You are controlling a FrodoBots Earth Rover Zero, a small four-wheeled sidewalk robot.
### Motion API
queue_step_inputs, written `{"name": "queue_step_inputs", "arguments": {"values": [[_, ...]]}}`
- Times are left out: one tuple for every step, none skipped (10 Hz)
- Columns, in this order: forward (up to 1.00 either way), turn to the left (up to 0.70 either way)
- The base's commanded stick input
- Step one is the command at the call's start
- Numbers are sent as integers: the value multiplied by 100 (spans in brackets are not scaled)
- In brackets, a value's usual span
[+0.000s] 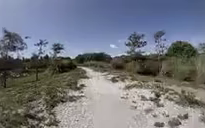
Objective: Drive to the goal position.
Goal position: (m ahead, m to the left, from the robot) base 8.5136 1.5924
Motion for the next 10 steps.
{"name": "queue_step_inputs", "arguments": {"values": [[70,0],[70,9],[70,35],[70,26],[70,0],[70,0],[70,0],[70,0],[70,0],[70,0]]}}
